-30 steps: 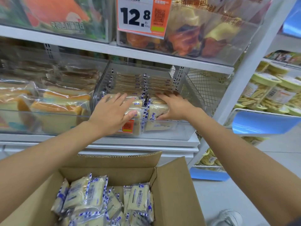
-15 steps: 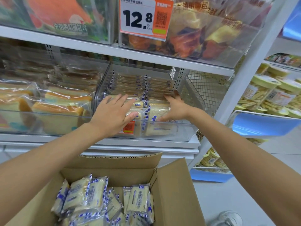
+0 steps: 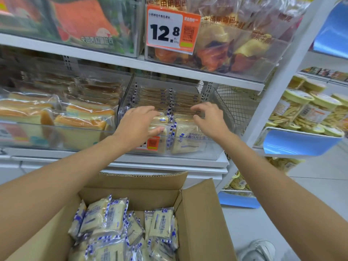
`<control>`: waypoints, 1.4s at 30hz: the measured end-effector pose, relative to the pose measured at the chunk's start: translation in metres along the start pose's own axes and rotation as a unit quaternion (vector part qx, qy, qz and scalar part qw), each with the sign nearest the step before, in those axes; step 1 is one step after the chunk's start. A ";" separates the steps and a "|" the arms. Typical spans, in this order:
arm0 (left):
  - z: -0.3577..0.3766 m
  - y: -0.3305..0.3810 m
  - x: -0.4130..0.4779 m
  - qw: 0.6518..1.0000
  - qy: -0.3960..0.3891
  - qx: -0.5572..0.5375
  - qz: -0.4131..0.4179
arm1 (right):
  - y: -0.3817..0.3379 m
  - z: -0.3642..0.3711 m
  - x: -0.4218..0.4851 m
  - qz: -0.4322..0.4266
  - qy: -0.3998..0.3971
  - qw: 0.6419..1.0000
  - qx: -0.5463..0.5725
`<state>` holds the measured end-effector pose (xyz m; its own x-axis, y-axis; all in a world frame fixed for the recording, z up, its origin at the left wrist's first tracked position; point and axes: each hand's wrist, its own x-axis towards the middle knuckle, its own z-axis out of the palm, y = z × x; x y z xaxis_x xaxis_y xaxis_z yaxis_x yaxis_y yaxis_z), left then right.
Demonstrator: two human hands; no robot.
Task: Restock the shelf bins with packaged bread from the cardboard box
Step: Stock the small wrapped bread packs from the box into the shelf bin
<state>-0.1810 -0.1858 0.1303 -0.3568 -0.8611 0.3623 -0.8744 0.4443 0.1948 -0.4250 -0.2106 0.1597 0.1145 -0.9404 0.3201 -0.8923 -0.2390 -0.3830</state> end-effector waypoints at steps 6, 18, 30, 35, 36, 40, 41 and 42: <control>-0.004 0.022 -0.057 0.991 -0.008 -0.108 -0.076 | -0.060 0.040 -0.085 -0.062 0.026 0.994 0.083; 0.061 -0.097 -0.244 0.904 -0.219 -0.185 -0.318 | -0.068 0.217 -0.199 0.116 -0.345 0.922 0.131; 0.080 -0.141 -0.285 0.851 -0.221 -0.243 -0.409 | -0.085 0.343 -0.205 0.358 -0.315 0.851 0.218; 0.075 -0.131 -0.266 0.831 -0.149 -0.303 -0.442 | -0.074 0.264 -0.182 0.234 -0.326 0.878 0.261; 0.074 -0.127 -0.261 0.833 -0.140 -0.309 -0.436 | -0.076 0.248 -0.179 0.208 -0.350 0.870 0.278; 0.066 -0.110 -0.254 0.804 -0.172 -0.403 -0.402 | -0.102 0.219 -0.167 0.136 -0.425 0.833 0.328; 0.066 -0.111 -0.256 0.788 -0.194 -0.422 -0.403 | -0.108 0.221 -0.166 0.132 -0.434 0.826 0.336; 0.065 -0.113 -0.258 0.775 -0.215 -0.433 -0.406 | -0.113 0.224 -0.166 0.135 -0.435 0.821 0.343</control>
<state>-0.0109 -0.0296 -0.0444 -0.0433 -0.8636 -0.5023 -0.3856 -0.4494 0.8058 -0.2453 -0.0812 -0.0445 0.4878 -0.7269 -0.4833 -0.5148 0.2076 -0.8318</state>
